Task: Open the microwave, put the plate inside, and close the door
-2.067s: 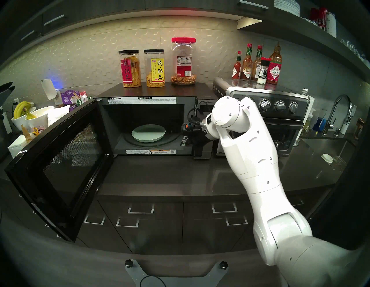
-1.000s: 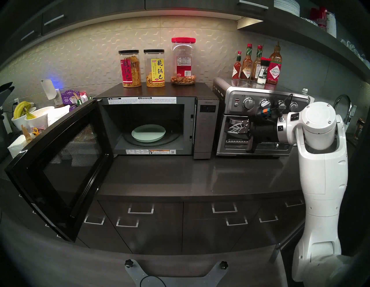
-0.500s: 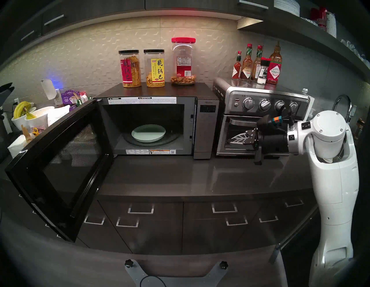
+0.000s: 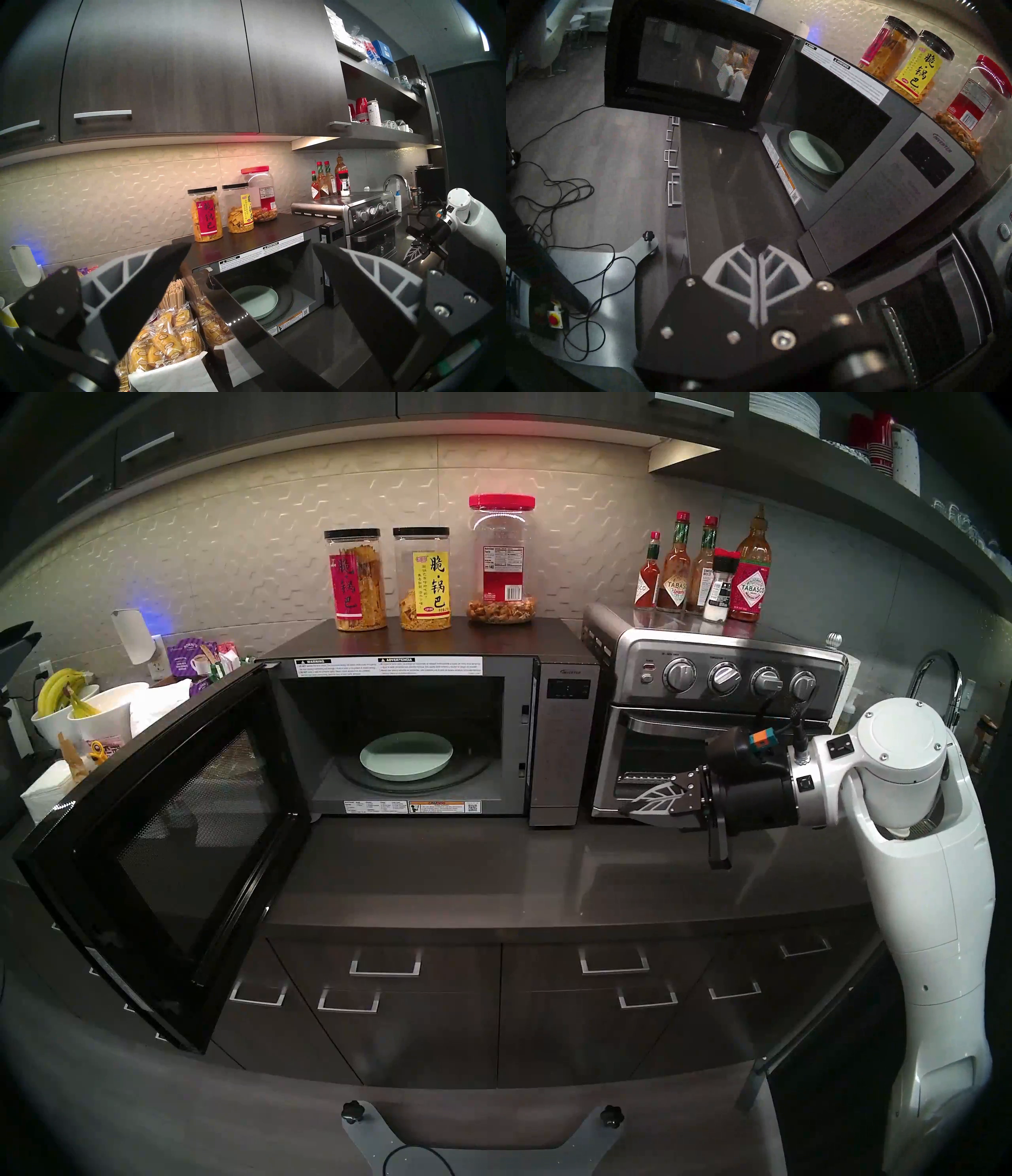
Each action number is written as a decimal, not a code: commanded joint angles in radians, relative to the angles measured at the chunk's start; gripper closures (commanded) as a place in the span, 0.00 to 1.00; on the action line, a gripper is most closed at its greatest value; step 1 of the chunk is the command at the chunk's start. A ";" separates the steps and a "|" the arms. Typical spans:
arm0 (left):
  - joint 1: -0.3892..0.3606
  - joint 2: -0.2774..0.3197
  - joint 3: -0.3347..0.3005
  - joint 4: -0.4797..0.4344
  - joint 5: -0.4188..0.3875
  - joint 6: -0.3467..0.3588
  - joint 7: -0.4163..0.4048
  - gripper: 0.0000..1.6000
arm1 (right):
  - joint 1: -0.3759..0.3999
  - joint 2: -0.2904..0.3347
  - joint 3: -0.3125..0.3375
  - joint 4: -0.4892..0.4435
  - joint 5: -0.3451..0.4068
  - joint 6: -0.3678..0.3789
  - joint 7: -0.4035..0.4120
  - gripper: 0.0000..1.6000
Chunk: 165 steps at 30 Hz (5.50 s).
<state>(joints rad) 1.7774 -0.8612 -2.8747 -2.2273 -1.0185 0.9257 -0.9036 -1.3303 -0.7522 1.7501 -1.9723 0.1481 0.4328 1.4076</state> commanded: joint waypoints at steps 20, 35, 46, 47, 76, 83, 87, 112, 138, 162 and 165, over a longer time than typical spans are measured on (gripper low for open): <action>-0.003 0.004 -0.005 0.000 -0.003 -0.003 -0.116 0.00 | 0.034 0.012 -0.044 -0.014 -0.030 0.039 -0.047 0.00; 0.000 0.004 -0.005 -0.003 -0.014 -0.003 -0.097 0.00 | 0.049 0.024 -0.034 0.013 0.012 0.057 -0.019 0.00; 0.000 0.004 -0.005 -0.002 -0.012 -0.003 -0.100 0.00 | 0.049 0.038 -0.040 0.017 0.036 0.055 -0.028 0.00; -0.002 0.004 -0.005 0.000 -0.005 -0.003 -0.113 0.00 | 0.049 0.039 -0.040 0.017 0.037 0.055 -0.029 0.00; -0.002 0.004 -0.005 0.000 -0.006 -0.002 -0.111 0.00 | 0.049 0.057 -0.048 0.023 0.061 0.045 -0.035 0.00; -0.001 0.004 -0.005 -0.002 -0.011 -0.003 -0.103 0.00 | 0.049 0.059 -0.049 0.023 0.063 0.044 -0.035 0.00; -0.001 0.004 -0.005 -0.002 -0.010 -0.003 -0.105 0.00 | 0.049 0.060 -0.050 0.023 0.064 0.044 -0.036 0.00; -0.034 -0.003 -0.005 0.010 -0.019 0.029 -0.101 0.00 | 0.048 0.065 -0.052 0.023 0.070 0.043 -0.040 0.00; -0.069 -0.093 -0.005 0.036 -0.053 0.034 -0.053 0.00 | 0.044 0.067 -0.052 0.021 0.068 0.041 -0.044 0.00; -0.037 -0.092 -0.005 0.166 0.059 0.034 -0.027 0.00 | 0.042 0.068 -0.052 0.021 0.066 0.038 -0.045 0.00; -0.025 -0.093 -0.005 0.172 0.071 0.034 -0.027 0.00 | 0.042 0.068 -0.052 0.021 0.066 0.038 -0.044 0.00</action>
<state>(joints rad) 1.7231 -0.9597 -2.8749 -2.0628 -0.9693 0.9619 -0.8666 -1.2958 -0.6837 1.6946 -1.9497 0.2096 0.4700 1.3620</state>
